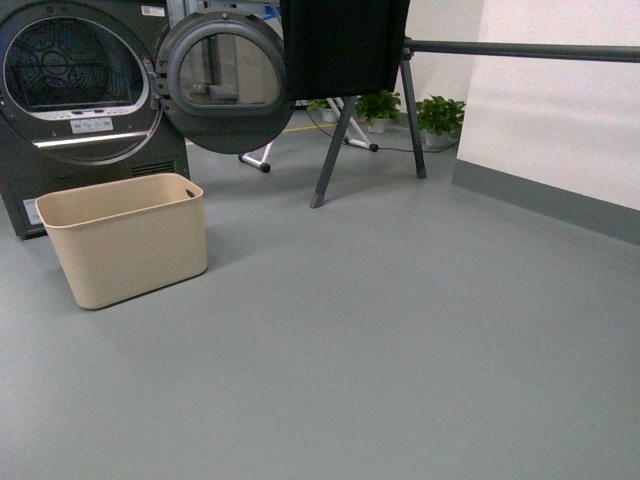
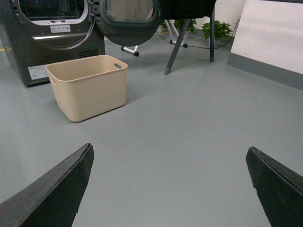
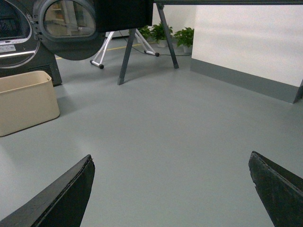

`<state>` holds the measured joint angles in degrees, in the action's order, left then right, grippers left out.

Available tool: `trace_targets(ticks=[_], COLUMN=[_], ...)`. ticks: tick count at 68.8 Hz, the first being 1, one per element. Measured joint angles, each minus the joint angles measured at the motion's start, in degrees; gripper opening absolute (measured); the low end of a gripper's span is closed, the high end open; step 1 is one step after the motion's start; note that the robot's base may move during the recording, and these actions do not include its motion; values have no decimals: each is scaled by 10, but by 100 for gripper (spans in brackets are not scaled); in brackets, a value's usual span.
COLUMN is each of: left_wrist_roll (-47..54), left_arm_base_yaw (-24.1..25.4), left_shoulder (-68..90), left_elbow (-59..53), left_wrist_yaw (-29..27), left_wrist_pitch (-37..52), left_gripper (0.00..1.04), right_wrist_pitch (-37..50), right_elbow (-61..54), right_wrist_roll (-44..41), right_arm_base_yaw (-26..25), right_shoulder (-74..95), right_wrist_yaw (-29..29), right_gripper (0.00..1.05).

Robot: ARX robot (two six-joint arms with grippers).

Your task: Move hamper under clothes hanger

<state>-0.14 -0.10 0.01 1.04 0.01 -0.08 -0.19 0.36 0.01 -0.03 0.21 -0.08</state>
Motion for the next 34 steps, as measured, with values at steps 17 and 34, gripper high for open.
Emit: trace_targets(ticks=[17, 34], left_wrist_roll=[0, 0], left_arm_base_yaw=[0, 0], left_shoulder=[0, 0], left_elbow=[0, 0], left_wrist_yaw=[0, 0], left_wrist_pitch=[0, 0], left_gripper=[98, 98], right_wrist_pitch=[0, 0], right_elbow=[0, 0], right_wrist_roll=[0, 0], right_arm_base_yaw=[0, 0], right_shoulder=[0, 0], right_wrist_yaw=[0, 0], right_gripper=[97, 97])
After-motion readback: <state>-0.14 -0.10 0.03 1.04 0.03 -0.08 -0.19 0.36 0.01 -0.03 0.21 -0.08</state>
